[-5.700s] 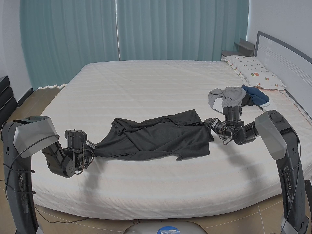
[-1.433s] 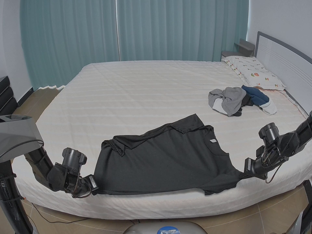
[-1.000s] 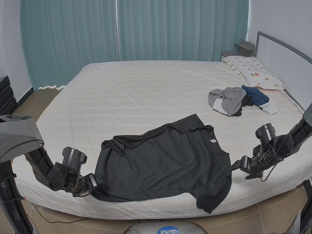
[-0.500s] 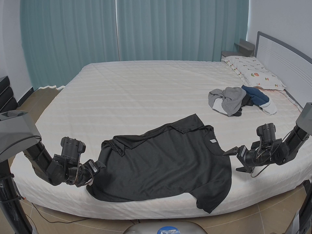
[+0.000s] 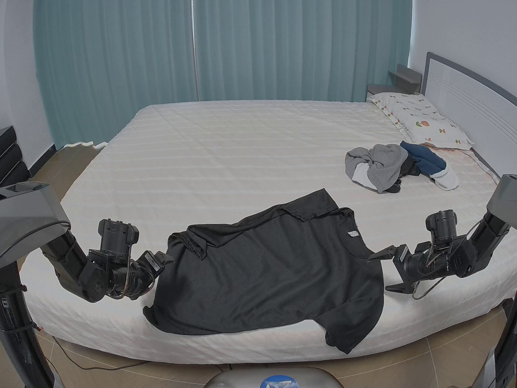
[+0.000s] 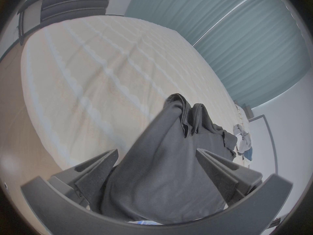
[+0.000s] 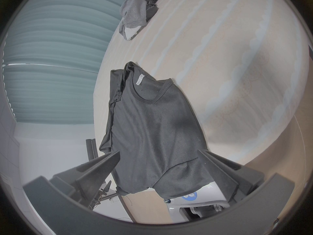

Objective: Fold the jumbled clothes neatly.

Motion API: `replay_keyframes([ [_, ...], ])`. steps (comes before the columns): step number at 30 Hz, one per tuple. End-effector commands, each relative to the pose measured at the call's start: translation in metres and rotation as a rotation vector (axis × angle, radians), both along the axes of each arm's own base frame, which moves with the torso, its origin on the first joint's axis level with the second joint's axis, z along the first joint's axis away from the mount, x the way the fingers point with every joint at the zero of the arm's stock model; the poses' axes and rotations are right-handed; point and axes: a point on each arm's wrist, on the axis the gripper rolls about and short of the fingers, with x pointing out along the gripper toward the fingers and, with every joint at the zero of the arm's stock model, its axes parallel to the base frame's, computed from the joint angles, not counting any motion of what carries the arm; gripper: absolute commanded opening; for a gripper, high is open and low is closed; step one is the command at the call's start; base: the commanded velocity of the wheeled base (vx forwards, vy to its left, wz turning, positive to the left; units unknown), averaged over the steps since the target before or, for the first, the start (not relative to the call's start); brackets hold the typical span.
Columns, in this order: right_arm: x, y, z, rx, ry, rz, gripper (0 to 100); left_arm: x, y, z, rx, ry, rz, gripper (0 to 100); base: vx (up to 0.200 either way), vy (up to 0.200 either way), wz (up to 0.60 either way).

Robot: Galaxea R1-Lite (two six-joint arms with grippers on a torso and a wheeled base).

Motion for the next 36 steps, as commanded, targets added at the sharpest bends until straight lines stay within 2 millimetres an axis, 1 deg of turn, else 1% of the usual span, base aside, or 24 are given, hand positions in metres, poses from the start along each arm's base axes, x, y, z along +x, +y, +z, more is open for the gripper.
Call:
replay_keyframes([
  [1, -0.001, -0.001, -0.001, 0.005, 0.003, 0.001, 100, -0.001, 0.004, -0.002, -0.038, 0.002, 0.002, 100, 0.0, 0.0, 0.0],
  [4, -0.001, -0.001, -0.001, 0.003, 0.006, 0.001, 100, 0.001, 0.008, -0.001, -0.065, 0.003, -0.008, 100, 0.0, 0.2, 0.0],
  [10, -0.002, 0.0, -0.002, 0.002, 0.008, 0.004, 100, 0.004, 0.01, 0.0, -0.068, -0.007, -0.002, 100, 0.0, 0.0, 0.0],
  [17, -0.002, 0.0, -0.001, 0.002, 0.007, 0.005, 100, 0.015, 0.002, 0.011, -0.121, -0.06, 0.035, 100, 0.0, 0.0, 0.0],
  [20, -0.002, 0.0, -0.001, 0.002, 0.007, 0.005, 100, 0.023, 0.0, 0.018, -0.135, -0.09, 0.039, 100, 0.0, 0.0, 0.0],
  [23, -0.002, 0.0, -0.002, 0.002, 0.008, 0.005, 100, 0.03, -0.007, 0.023, -0.14, -0.118, 0.021, 100, 0.0, 0.0, 0.0],
  [25, -0.001, 0.001, -0.002, 0.003, 0.003, 0.007, 100, 0.041, -0.014, 0.03, -0.147, -0.159, 0.005, 100, 0.0, 0.0, 0.0],
  [27, -0.001, 0.001, -0.002, 0.003, -0.004, 0.007, 100, 0.047, -0.016, 0.031, -0.147, -0.173, -0.001, 100, 0.0, 0.0, 0.0],
  [30, -0.001, 0.001, -0.002, 0.002, -0.009, 0.007, 100, 0.073, -0.028, 0.025, -0.151, -0.212, -0.025, 100, 0.0, 0.0, 0.0],
  [36, -0.001, 0.002, -0.003, 0.001, -0.009, 0.009, 100, 0.12, -0.044, 0.007, -0.105, -0.252, -0.08, 100, 0.0, 0.0, 0.0],
])
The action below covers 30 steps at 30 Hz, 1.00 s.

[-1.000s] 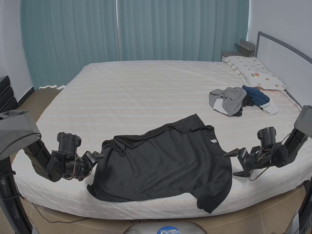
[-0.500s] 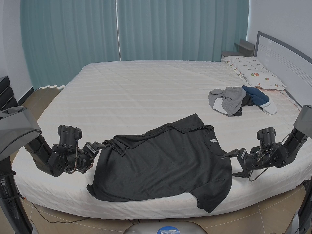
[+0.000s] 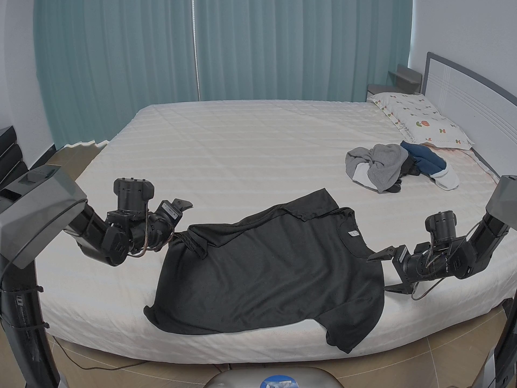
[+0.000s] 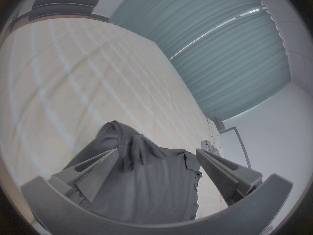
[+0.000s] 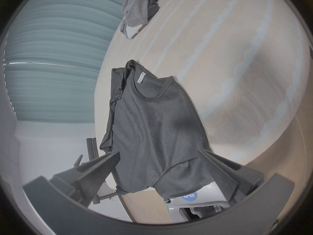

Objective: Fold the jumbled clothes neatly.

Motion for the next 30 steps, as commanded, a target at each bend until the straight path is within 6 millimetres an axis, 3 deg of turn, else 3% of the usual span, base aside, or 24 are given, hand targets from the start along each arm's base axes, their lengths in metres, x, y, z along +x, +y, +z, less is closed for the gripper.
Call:
replay_keyframes([
  [1, 0.0, 0.001, -0.001, -0.002, -0.001, 0.003, 100, 0.044, -0.017, -0.035, 0.058, 0.014, -0.046, 100, 0.0, 0.0, 0.0],
  [7, 0.001, 0.0, -0.001, 0.002, 0.0, -0.002, 100, 0.074, -0.029, -0.048, 0.119, -0.007, 0.034, 100, 0.0, 0.0, 0.0],
  [16, 0.001, 0.001, -0.001, 0.001, -0.002, -0.002, 100, 0.066, -0.036, -0.063, 0.165, 0.023, 0.05, 100, 0.0, 0.0, 0.0],
  [23, 0.002, 0.001, 0.0, 0.001, -0.005, -0.002, 100, 0.071, -0.04, -0.072, 0.164, -0.001, 0.043, 100, 0.0, 0.0, 0.0],
  [24, 0.002, 0.001, 0.0, 0.002, -0.005, -0.001, 100, 0.072, -0.04, -0.073, 0.166, -0.003, 0.045, 0, 0.0, 0.0, 0.0],
  [30, 0.002, 0.0, 0.0, 0.002, -0.006, -0.002, 100, 0.081, -0.037, -0.069, 0.159, -0.039, 0.059, 0, 0.0, 0.0, 0.0],
])
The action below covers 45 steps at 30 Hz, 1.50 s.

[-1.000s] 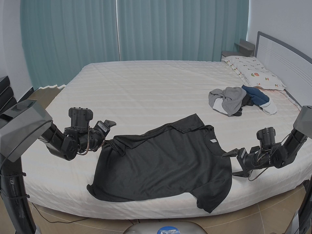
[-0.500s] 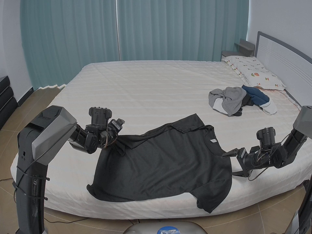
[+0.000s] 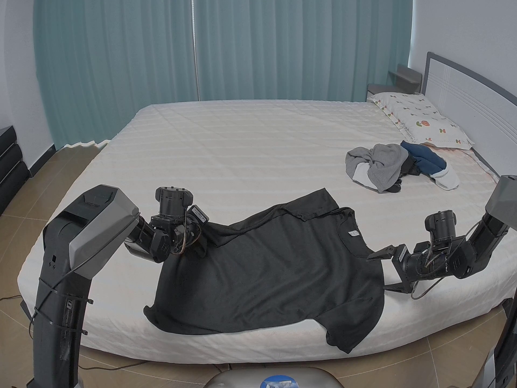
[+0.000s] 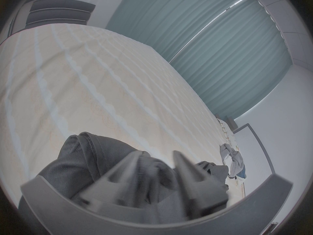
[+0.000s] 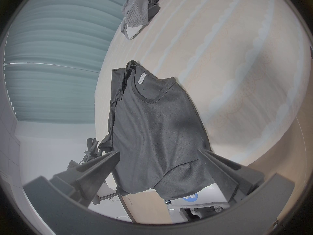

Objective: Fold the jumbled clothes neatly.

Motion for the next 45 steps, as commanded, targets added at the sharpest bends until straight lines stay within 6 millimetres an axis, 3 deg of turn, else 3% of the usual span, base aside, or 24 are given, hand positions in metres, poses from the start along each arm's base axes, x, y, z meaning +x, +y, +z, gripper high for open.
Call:
replay_keyframes([
  [1, 0.0, 0.0, 0.0, 0.001, 0.0, -0.001, 100, 0.005, 0.003, -0.005, 0.001, -0.004, 0.011, 0, 0.0, 0.0, 0.0],
  [6, 0.001, -0.001, 0.0, 0.002, 0.0, -0.003, 100, 0.03, 0.023, 0.004, 0.0, -0.121, 0.127, 0, 0.0, 0.0, 0.0],
  [21, -0.002, 0.001, -0.002, -0.006, 0.007, 0.004, 100, 0.084, 0.056, -0.009, -0.011, -0.355, 0.302, 0, 0.0, 0.0, 0.0],
  [29, -0.002, 0.001, -0.002, -0.006, 0.008, 0.004, 100, 0.084, 0.055, -0.016, -0.007, -0.347, 0.301, 0, 0.0, 0.0, 0.0],
  [30, -0.002, 0.001, -0.002, -0.006, 0.008, 0.004, 100, 0.083, 0.055, -0.016, -0.006, -0.344, 0.3, 100, 0.0, 0.0, 0.0],
  [45, -0.003, 0.001, -0.002, -0.005, -0.002, -0.009, 100, 0.076, 0.06, -0.002, -0.021, -0.268, 0.342, 100, 0.0, 0.0, 0.0],
])
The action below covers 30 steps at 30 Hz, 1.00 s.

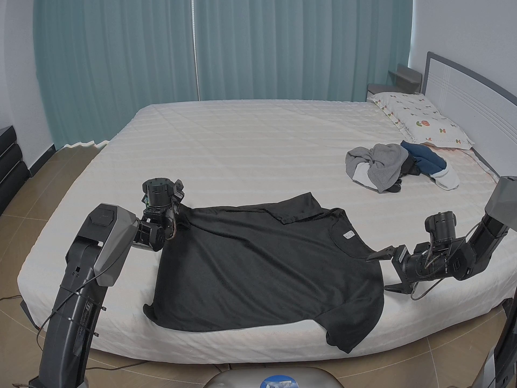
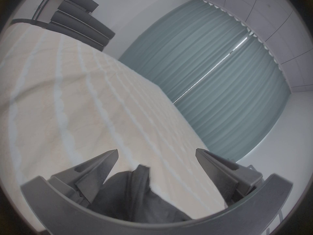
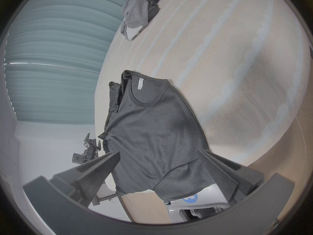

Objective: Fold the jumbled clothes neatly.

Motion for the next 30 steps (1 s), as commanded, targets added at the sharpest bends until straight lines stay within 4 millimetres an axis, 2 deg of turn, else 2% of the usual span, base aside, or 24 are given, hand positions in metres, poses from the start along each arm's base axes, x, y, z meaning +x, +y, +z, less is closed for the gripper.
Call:
replay_keyframes([
  [1, -0.002, 0.0, -0.001, 0.001, 0.0, 0.0, 100, -0.008, 0.01, 0.026, -0.051, 0.024, 0.033, 100, 0.0, 0.0, 0.0],
  [4, -0.002, 0.0, -0.001, 0.003, -0.014, -0.006, 100, -0.018, 0.024, 0.05, -0.153, 0.033, 0.052, 100, 0.0, 0.0, 0.0],
  [6, -0.001, 0.0, 0.0, 0.007, -0.017, -0.01, 100, -0.02, 0.025, 0.052, -0.166, 0.04, 0.045, 100, 0.0, 0.0, 0.0],
  [7, 0.004, 0.009, 0.009, 0.046, -0.038, -0.034, 100, -0.032, 0.033, 0.058, -0.243, 0.085, -0.021, 100, 0.0, 0.0, 0.0],
  [8, 0.005, 0.01, 0.01, 0.049, -0.042, -0.033, 100, -0.033, 0.034, 0.057, -0.249, 0.089, -0.026, 100, 0.0, 0.0, 0.0],
  [9, 0.016, 0.021, 0.019, 0.056, -0.093, -0.078, 100, -0.043, 0.041, 0.059, -0.314, 0.122, -0.069, 100, 0.0, 0.0, 0.0],
  [11, 0.022, 0.025, 0.021, 0.048, -0.107, -0.106, 100, -0.048, 0.044, 0.059, -0.341, 0.139, -0.093, 100, 0.0, 0.0, 0.0],
  [12, 0.034, 0.04, 0.023, 0.027, -0.137, -0.12, 100, -0.057, 0.047, 0.059, -0.382, 0.178, -0.147, 100, 0.0, 0.0, 0.0],
  [15, 0.049, 0.057, 0.018, 0.004, -0.164, -0.119, 100, -0.067, 0.046, 0.054, -0.4, 0.222, -0.18, 100, 0.0, 0.0, 0.0],
  [17, 0.074, 0.077, 0.028, -0.009, -0.221, -0.117, 100, -0.075, 0.044, 0.051, -0.41, 0.256, -0.199, 100, 0.0, 0.0, 0.0],
  [19, 0.087, 0.094, 0.03, -0.015, -0.218, -0.096, 100, -0.077, 0.042, 0.049, -0.411, 0.267, -0.206, 100, 0.0, 0.0, 0.0],
  [21, 0.101, 0.113, 0.027, -0.031, -0.198, -0.078, 100, -0.078, 0.038, 0.043, -0.41, 0.282, -0.211, 100, 0.0, 0.0, 0.0],
  [23, 0.103, 0.119, 0.025, -0.041, -0.192, -0.076, 100, -0.078, 0.037, 0.043, -0.405, 0.283, -0.213, 100, 0.0, 0.0, 0.0],
  [24, 0.114, 0.136, 0.013, -0.088, -0.184, -0.068, 100, -0.078, 0.036, 0.043, -0.405, 0.284, -0.217, 100, 0.0, 0.0, 0.0],
  [25, 0.114, 0.136, 0.013, -0.088, -0.184, -0.068, 100, -0.078, 0.036, 0.043, -0.405, 0.284, -0.217, 100, 0.0, 0.0, 0.0],
  [28, 0.132, 0.149, -0.003, -0.195, -0.209, -0.033, 100, -0.078, 0.036, 0.043, -0.402, 0.285, -0.218, 100, 0.0, 0.0, 0.0],
  [30, 0.135, 0.15, -0.004, -0.208, -0.211, -0.029, 100, -0.078, 0.036, 0.043, -0.402, 0.285, -0.218, 100, 0.0, 0.0, 0.0],
])
